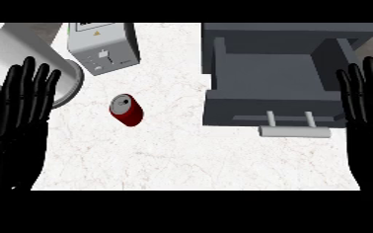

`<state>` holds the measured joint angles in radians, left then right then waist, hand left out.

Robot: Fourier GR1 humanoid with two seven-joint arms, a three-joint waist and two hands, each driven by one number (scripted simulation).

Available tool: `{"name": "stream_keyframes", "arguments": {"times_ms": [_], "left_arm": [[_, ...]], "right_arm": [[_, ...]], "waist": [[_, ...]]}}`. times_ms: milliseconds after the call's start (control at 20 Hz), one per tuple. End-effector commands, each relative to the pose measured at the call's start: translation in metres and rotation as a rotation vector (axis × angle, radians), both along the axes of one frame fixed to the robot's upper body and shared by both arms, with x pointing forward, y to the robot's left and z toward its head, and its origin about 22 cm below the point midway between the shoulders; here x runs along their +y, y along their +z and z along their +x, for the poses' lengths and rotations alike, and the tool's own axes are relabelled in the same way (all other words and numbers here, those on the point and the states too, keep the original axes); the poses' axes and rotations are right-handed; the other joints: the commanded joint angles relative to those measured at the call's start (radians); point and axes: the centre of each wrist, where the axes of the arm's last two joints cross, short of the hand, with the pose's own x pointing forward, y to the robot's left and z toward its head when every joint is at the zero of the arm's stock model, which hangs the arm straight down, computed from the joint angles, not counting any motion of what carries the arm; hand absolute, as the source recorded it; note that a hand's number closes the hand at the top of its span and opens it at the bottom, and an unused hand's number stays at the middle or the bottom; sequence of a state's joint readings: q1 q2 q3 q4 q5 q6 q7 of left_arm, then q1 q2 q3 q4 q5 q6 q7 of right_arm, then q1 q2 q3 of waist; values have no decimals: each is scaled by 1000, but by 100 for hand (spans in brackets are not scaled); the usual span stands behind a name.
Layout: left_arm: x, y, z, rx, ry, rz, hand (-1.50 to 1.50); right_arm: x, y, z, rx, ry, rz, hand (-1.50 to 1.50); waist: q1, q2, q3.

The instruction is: Pick up the can, place it into the drawer and close the drawer

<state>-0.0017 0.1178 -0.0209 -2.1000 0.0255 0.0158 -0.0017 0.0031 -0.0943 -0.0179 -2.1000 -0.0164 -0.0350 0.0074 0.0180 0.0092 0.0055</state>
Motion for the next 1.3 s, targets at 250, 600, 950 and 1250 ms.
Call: {"name": "stream_keyframes", "arguments": {"times_ms": [250,600,950,1250], "left_arm": [[21,-1,36,0,-207,-22,-150],[34,6,9,394,-64,57,-150],[47,12,7,403,-43,69,-150],[59,15,-18,389,-21,34,-150]], "right_arm": [[15,-2,-5,28,102,-12,-150],[-29,-25,-30,300,-174,51,-150],[-75,-33,-57,292,-190,52,-150],[-85,-29,-65,292,-178,41,-150]], "waist": [[-23,-9,-6],[-19,-12,-5],[-23,-11,-5],[-19,-11,-5]]}}
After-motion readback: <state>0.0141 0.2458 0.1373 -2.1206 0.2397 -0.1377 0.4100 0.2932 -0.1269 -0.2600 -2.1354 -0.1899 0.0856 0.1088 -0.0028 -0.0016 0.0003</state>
